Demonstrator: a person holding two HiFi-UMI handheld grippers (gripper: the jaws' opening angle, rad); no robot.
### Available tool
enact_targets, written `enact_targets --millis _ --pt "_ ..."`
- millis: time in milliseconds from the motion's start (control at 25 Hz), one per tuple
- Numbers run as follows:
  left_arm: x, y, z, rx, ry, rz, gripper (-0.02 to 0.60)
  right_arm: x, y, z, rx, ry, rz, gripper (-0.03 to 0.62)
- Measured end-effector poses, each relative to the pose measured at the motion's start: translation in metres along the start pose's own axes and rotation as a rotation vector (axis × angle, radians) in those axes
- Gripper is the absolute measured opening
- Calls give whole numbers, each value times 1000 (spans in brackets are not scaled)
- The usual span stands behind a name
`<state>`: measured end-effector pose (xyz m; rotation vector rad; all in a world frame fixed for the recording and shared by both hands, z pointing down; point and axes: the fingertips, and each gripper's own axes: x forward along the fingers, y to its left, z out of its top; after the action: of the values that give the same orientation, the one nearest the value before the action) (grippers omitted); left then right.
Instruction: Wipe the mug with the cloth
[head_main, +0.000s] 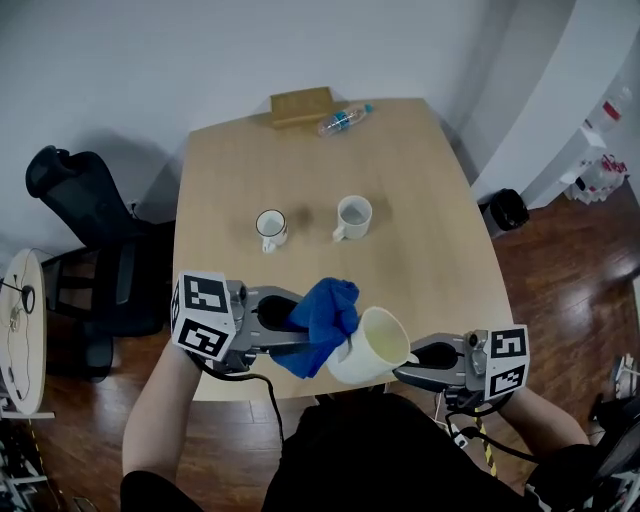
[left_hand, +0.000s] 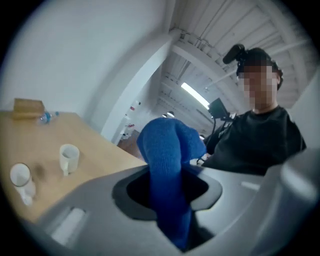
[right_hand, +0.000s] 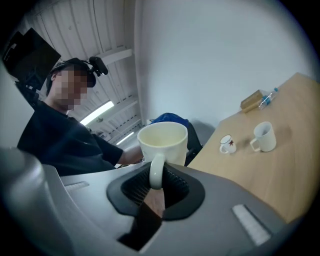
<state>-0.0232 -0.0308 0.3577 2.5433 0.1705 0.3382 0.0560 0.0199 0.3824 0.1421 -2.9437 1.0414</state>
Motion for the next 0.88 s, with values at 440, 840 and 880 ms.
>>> enact_targets --millis 440,840,880 --pt "-33 -59 57 -203 -800 -628 129 19 74 47 138 -288 430 43" --pt "-12 -78 55 -264 -1009 -689 129 33 89 93 296 -471 624 43" --pt "-12 -77 56 -278 -1034 -684 127 34 86 94 303 -486 624 43"
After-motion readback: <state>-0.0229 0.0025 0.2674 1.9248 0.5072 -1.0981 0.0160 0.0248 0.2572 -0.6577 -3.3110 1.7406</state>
